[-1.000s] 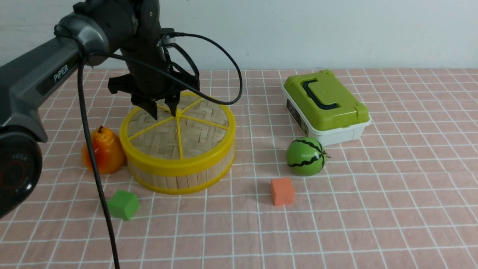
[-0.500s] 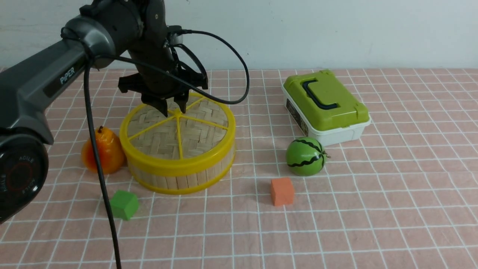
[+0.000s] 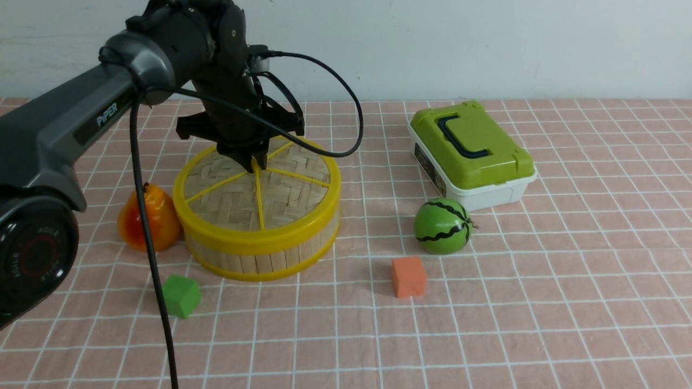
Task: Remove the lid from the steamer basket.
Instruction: Use the left arm to lift the lid of the steamer, then use the left arm to place the steamer lid on the table
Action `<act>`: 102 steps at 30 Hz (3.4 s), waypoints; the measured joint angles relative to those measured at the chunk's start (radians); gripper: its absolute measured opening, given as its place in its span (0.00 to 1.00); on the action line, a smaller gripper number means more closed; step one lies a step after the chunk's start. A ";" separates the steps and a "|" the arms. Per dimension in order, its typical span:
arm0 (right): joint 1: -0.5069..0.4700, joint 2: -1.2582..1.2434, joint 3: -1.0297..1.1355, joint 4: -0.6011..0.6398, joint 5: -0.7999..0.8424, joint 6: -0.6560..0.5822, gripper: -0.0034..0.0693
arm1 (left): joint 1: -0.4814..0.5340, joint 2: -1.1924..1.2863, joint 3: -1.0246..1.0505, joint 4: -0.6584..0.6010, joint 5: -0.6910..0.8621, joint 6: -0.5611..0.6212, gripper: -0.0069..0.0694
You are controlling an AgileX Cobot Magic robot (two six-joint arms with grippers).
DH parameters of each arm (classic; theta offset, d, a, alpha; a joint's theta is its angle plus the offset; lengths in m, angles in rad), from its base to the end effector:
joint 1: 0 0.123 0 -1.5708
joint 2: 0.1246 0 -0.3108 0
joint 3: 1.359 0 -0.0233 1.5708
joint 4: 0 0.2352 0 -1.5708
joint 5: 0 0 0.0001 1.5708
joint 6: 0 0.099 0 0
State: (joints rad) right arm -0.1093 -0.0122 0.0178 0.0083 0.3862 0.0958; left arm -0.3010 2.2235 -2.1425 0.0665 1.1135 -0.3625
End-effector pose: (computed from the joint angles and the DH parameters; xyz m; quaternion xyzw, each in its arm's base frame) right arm 0.0180 -0.0017 0.1705 0.0847 0.8017 -0.0005 0.5916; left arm 0.4766 -0.1418 0.2809 -0.0225 0.9725 -0.0441 0.2276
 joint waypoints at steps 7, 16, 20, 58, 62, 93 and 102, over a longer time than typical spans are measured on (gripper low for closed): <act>0.000 0.000 0.000 0.000 0.000 0.000 0.38 | 0.000 -0.018 0.001 0.003 0.007 0.000 0.23; 0.000 0.000 0.000 0.000 0.000 0.000 0.38 | 0.001 -0.193 0.002 0.010 -0.007 0.000 0.23; 0.000 0.000 0.000 0.000 0.000 0.000 0.38 | 0.001 -0.301 0.002 0.059 -0.009 0.000 0.23; 0.000 0.000 0.000 0.000 0.000 0.000 0.38 | 0.540 -0.590 0.916 0.223 -0.424 -0.209 0.23; 0.000 0.000 0.000 0.000 0.000 0.000 0.38 | 0.540 -0.504 0.918 0.238 -0.492 -0.231 0.23; 0.000 0.000 0.000 0.000 0.000 0.000 0.38 | 0.365 -0.359 0.867 0.278 -0.579 -0.233 0.23; 0.000 0.000 0.000 0.000 0.000 0.000 0.38 | 0.339 -0.345 0.860 0.279 -0.561 -0.233 0.23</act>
State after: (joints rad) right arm -0.1093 -0.0122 0.0178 0.0083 0.3862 0.0958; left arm 0.0382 1.8780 -1.2822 0.3451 0.5529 -0.5959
